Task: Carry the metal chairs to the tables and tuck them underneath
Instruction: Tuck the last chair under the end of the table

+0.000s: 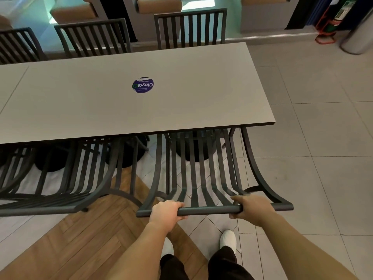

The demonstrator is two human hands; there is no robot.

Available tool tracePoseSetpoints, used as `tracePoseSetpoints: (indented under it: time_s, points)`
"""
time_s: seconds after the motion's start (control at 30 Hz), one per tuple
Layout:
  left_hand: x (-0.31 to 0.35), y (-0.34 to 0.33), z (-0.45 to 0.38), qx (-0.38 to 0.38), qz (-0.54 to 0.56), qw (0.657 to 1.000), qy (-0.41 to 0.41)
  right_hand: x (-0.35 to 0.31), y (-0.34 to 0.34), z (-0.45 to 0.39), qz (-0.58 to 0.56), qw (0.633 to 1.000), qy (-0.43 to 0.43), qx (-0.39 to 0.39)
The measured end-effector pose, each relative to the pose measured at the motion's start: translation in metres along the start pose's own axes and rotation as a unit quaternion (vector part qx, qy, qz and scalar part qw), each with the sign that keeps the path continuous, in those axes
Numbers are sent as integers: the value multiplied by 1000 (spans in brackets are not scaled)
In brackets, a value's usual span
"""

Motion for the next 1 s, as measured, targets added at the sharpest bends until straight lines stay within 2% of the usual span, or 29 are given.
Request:
tracePoseSetpoints:
  time_s: [0.13, 0.27, 0.73, 1.0]
  points:
    - [-2, 2, -3, 10, 8, 1000, 15, 14, 1, 5, 11, 1000, -17, 21]
    - [0, 4, -7, -29, -10, 999, -22, 18, -2, 1, 14, 1000, -2, 9]
    - [-26, 21, -33, -46, -25, 999, -5, -1, 1, -37, 38, 999, -12, 2]
    - [-31, 24, -38, -61, -27, 998, -22, -4, -2, -41, 72, 997, -8, 6]
Point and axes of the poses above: each hand's wrist, its own z-axis away from the middle knuckle, its own y-axis out of the back of the hand, x = y × z, the point moved 3 cm from there along -z, towards the middle knuckle, and after that the axes turned 14 degrees about x, right-handed, at the moved point
